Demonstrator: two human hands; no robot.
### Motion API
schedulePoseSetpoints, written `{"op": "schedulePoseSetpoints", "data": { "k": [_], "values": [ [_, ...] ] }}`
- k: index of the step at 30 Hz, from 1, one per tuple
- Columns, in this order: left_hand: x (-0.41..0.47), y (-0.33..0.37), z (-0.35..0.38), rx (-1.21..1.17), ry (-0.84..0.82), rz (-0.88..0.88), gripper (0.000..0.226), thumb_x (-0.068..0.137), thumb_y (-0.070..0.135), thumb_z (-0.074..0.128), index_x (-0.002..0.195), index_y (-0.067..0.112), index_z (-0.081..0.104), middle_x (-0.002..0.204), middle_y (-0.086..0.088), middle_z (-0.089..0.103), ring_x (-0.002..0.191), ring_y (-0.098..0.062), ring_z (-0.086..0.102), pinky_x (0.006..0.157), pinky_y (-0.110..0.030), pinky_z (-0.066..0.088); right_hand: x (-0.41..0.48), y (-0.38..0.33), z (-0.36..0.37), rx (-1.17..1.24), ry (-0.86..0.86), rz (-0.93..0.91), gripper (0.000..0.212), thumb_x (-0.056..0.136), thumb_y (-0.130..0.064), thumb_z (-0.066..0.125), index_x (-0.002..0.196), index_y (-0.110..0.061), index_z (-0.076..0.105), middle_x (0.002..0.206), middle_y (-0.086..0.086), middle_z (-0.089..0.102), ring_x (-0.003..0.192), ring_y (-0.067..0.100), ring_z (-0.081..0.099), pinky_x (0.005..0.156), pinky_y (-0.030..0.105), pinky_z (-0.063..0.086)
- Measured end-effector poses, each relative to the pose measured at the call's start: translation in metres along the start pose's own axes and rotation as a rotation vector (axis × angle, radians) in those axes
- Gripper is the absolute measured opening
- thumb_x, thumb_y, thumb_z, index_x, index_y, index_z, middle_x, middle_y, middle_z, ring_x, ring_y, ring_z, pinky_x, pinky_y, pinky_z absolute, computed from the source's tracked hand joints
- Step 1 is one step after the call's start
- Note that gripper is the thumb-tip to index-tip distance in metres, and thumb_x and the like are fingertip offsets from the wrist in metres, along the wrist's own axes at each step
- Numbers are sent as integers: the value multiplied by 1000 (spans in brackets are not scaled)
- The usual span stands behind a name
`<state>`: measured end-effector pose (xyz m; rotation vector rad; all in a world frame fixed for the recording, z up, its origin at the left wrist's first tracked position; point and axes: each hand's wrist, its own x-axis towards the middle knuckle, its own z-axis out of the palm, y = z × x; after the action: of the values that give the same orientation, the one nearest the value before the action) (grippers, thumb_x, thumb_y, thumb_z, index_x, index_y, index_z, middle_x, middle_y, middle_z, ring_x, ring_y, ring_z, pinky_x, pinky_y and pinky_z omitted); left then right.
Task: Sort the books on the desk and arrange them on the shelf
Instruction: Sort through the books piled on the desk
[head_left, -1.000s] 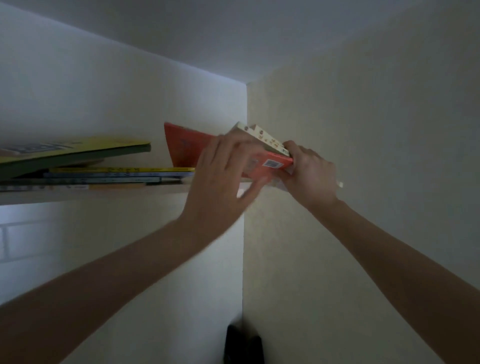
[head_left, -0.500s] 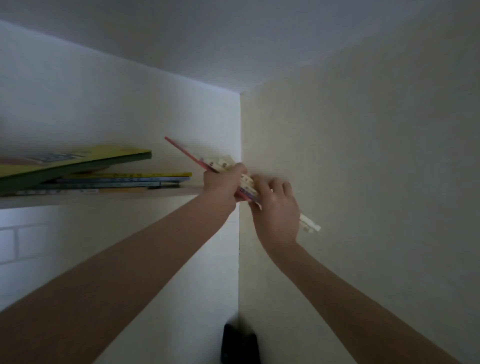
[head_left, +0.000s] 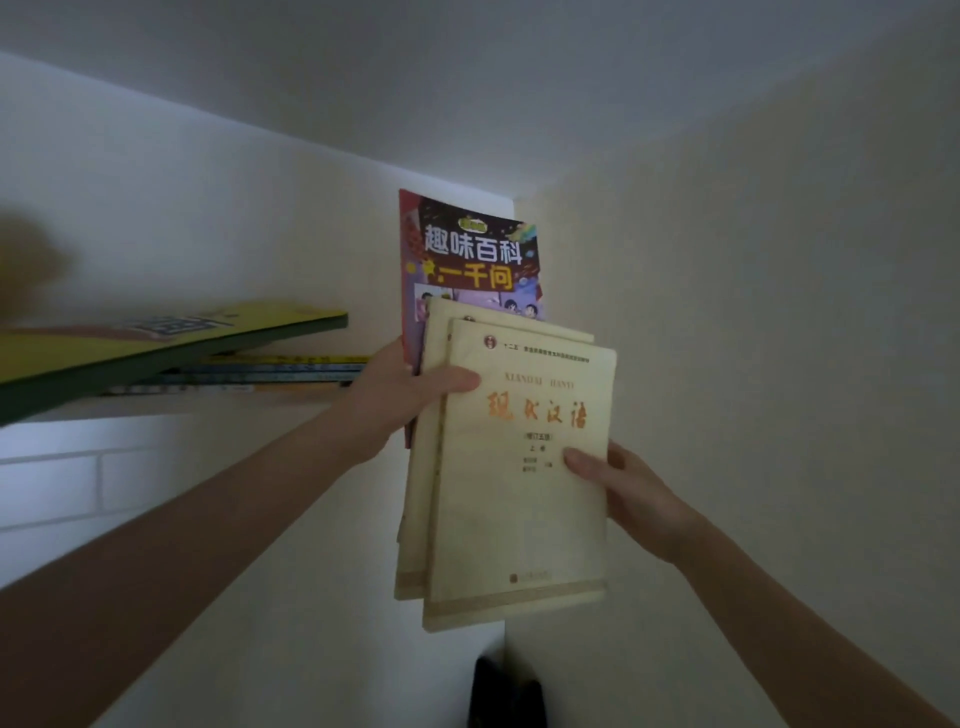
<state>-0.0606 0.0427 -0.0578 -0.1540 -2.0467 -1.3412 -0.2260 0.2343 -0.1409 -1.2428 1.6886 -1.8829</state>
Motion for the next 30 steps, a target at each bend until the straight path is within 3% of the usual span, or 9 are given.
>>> {"op": "schedulePoseSetpoints", "data": {
  "k": [2, 4, 7, 12, 15, 19, 22, 26, 30],
  "values": [
    [-2, 0, -3, 8, -3, 20, 33, 78, 16, 74, 110, 23, 65, 96, 4, 75, 86, -21, 72, 63, -40, 58, -6, -8, 10, 61, 48, -141, 58, 80, -13, 75, 132, -21, 51, 123, 9, 67, 111, 32, 65, 89, 47, 56],
    [-5, -3, -5, -63, 17, 25, 34, 82, 9, 69, 115, 19, 63, 97, 2, 74, 89, -22, 71, 58, -32, 58, -14, -16, 18, 75, 81, -258, 60, 82, -1, 67, 133, -25, 48, 122, 10, 67, 109, 33, 66, 83, 45, 57],
    [-10, -5, -4, -165, 2, 40, 43, 82, 7, 66, 123, 17, 58, 106, -2, 72, 94, -22, 70, 62, -32, 59, -30, -25, 24, 85, 150, -317, 70, 85, -1, 65, 140, -35, 40, 120, 10, 68, 102, 35, 69, 80, 51, 57],
    [-17, -5, 7, -167, 9, 14, 77, 66, 18, 83, 130, 19, 39, 118, -1, 64, 102, -19, 67, 71, -33, 59, -62, -23, 25, 18, 233, -352, 79, 84, -1, 66, 144, -40, 33, 122, 6, 68, 101, 33, 69, 77, 52, 58],
    [-31, -11, 27, -172, -27, 25, 68, 72, 10, 75, 127, 22, 38, 117, 1, 65, 100, -18, 68, 74, -35, 60, -86, -2, 21, 4, 305, -345, 77, 82, 2, 65, 142, -38, 38, 123, 5, 67, 104, 31, 68, 81, 50, 58],
    [-51, -40, 56, -213, -48, -30, 59, 71, 2, 78, 118, 22, 49, 109, -2, 70, 96, -23, 70, 71, -40, 59, -117, 33, 13, -9, 404, -280, 74, 80, 3, 67, 136, -40, 46, 121, 2, 68, 103, 25, 69, 77, 39, 59],
    [-69, -74, 71, -239, -81, -145, 57, 70, 1, 78, 118, 14, 51, 106, -4, 71, 95, -26, 70, 70, -40, 59, -138, 59, 4, -29, 447, -193, 77, 78, 6, 69, 135, -41, 46, 118, 3, 70, 100, 27, 70, 75, 43, 59],
    [-98, -125, 94, -236, -184, -264, 60, 69, 4, 81, 120, 13, 51, 110, -5, 70, 100, -26, 69, 80, -42, 58, -166, 102, -3, 4, 461, -24, 78, 78, 7, 68, 135, -42, 46, 107, 4, 74, 91, 27, 73, 65, 36, 59],
    [-115, -166, 121, -254, -170, -381, 54, 71, 2, 80, 115, 20, 54, 103, -1, 72, 93, -21, 71, 71, -33, 59, -184, 153, -9, 7, 539, 100, 78, 79, 3, 71, 132, -48, 46, 102, -2, 75, 87, 21, 73, 62, 30, 58]
  ]
}}
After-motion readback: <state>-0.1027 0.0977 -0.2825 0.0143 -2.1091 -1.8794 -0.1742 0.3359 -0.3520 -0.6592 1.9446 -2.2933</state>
